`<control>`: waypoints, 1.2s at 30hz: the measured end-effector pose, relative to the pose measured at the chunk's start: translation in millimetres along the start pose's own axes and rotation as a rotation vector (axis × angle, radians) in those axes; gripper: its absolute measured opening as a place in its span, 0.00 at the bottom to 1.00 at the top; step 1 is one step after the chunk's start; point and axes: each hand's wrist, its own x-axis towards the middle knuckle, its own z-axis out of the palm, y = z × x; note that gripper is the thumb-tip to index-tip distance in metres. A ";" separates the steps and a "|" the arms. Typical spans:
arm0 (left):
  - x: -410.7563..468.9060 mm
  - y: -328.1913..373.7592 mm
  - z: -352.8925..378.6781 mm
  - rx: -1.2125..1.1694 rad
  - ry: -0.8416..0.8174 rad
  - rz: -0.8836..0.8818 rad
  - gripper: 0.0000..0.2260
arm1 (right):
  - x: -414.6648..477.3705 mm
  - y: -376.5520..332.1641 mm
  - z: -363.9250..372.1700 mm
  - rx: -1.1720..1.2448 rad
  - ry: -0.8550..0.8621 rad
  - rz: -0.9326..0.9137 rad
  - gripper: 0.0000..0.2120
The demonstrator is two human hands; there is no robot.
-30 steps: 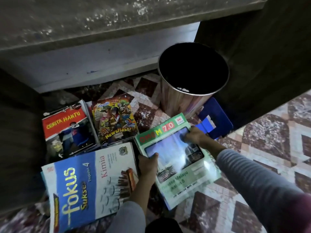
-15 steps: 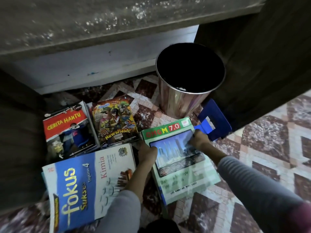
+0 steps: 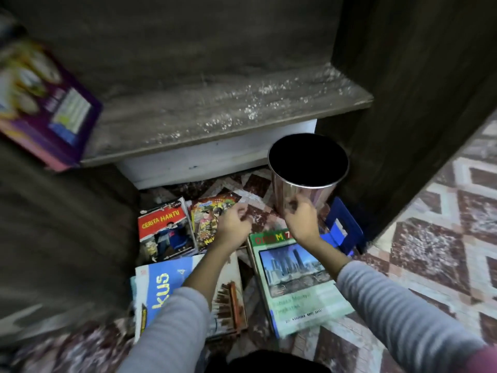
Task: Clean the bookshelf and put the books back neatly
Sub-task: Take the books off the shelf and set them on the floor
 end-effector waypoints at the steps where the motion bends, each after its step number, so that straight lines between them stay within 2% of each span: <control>1: -4.7 10.5 -10.9 0.015 0.039 0.028 0.14 | -1.0 -16.0 -4.1 0.049 0.036 -0.034 0.10; 5: -28.0 48.4 -52.1 0.023 0.221 0.156 0.12 | -12.4 -82.8 -25.8 0.172 0.096 -0.200 0.09; 9: -47.0 74.0 -89.0 0.030 0.368 0.235 0.12 | -24.5 -137.4 -39.7 0.247 0.082 -0.321 0.09; 13: -65.5 88.3 -140.1 0.021 0.596 0.354 0.10 | -35.7 -192.2 -41.3 0.315 0.075 -0.430 0.09; 23: -89.9 69.6 -253.9 -0.111 1.020 0.226 0.16 | -57.9 -309.2 -7.9 0.418 -0.075 -0.708 0.09; 26: -90.8 64.9 -275.1 -0.112 1.066 0.193 0.19 | -55.3 -354.2 2.8 0.355 -0.119 -0.853 0.14; 31: -73.7 60.5 -309.6 -0.114 1.065 0.167 0.26 | -54.4 -445.9 22.7 0.086 -0.273 -1.094 0.26; 36: -51.2 64.0 -322.0 -0.145 1.021 0.167 0.32 | -45.1 -506.2 44.9 -0.080 -0.375 -1.156 0.33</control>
